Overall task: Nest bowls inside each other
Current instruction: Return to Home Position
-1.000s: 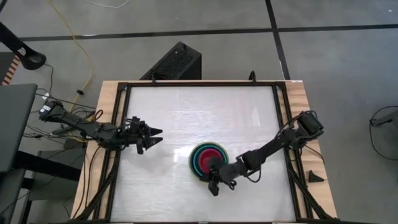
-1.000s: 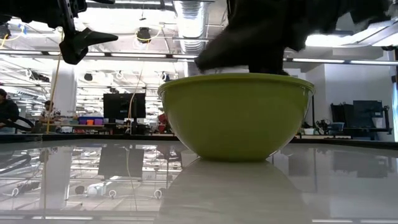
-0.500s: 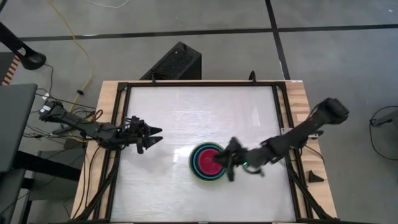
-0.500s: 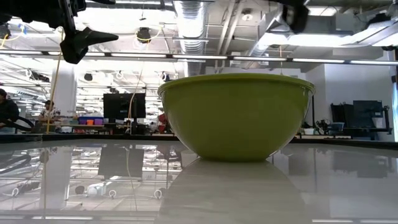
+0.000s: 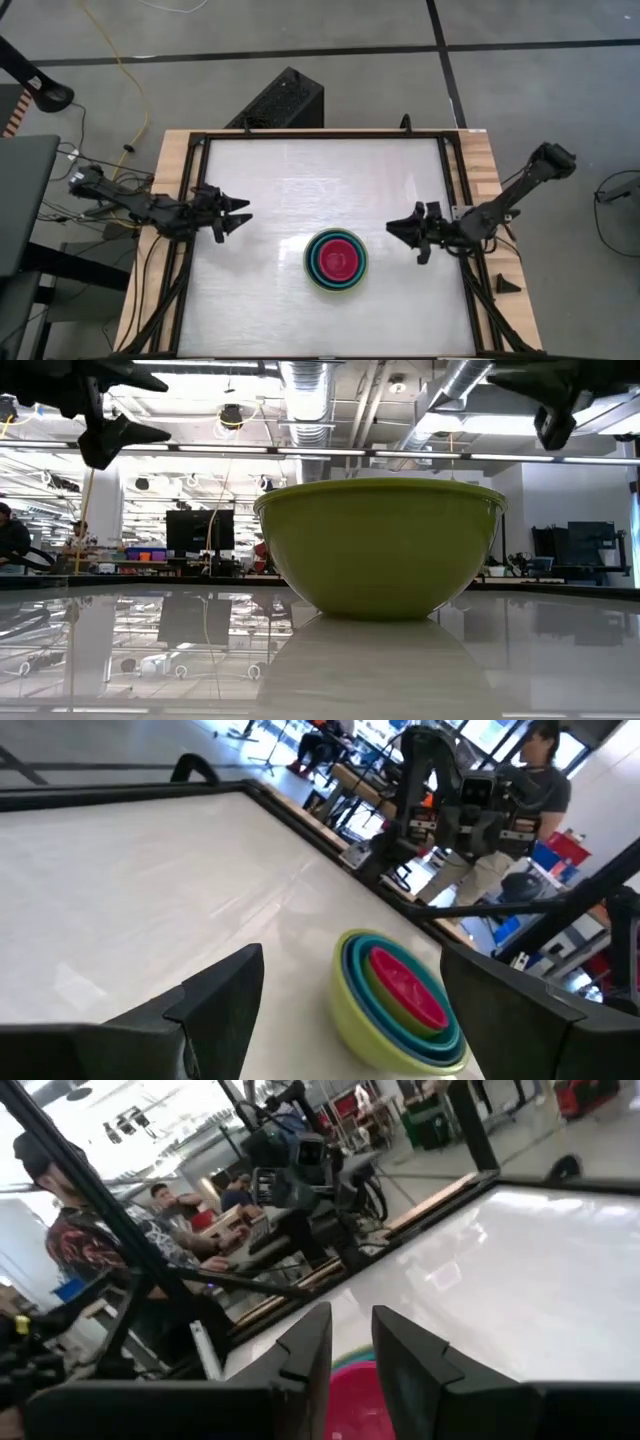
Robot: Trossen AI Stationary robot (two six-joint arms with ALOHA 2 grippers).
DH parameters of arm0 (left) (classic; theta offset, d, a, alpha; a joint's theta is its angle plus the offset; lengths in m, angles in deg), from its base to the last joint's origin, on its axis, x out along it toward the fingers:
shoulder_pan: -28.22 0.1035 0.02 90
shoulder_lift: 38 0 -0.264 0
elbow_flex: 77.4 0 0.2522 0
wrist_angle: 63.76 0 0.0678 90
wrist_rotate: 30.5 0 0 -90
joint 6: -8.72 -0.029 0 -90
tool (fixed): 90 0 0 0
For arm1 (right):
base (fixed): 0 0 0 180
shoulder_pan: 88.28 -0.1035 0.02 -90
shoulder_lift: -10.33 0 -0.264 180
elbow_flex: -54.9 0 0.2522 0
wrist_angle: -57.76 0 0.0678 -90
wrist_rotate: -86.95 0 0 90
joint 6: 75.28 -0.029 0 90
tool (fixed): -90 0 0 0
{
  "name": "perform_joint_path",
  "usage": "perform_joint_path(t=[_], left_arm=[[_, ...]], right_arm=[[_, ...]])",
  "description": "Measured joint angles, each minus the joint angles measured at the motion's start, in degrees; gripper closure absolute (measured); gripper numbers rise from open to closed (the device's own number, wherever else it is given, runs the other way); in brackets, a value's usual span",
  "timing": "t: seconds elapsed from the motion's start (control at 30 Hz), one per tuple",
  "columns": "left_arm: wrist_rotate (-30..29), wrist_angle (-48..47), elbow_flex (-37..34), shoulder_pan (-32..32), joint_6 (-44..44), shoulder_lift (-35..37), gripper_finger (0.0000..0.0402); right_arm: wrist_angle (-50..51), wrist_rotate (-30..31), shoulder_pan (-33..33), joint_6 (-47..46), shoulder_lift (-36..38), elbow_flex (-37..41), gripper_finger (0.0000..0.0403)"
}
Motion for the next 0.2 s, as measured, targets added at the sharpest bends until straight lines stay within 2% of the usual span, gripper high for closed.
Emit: perform_joint_path(t=[0.2], left_arm=[[-1.99,-5.93,0.0,0.0,-0.79,4.5,0.0109]], right_arm=[[-7.62,1.19,0.0,6.26,6.72,7.65,0.0293]])
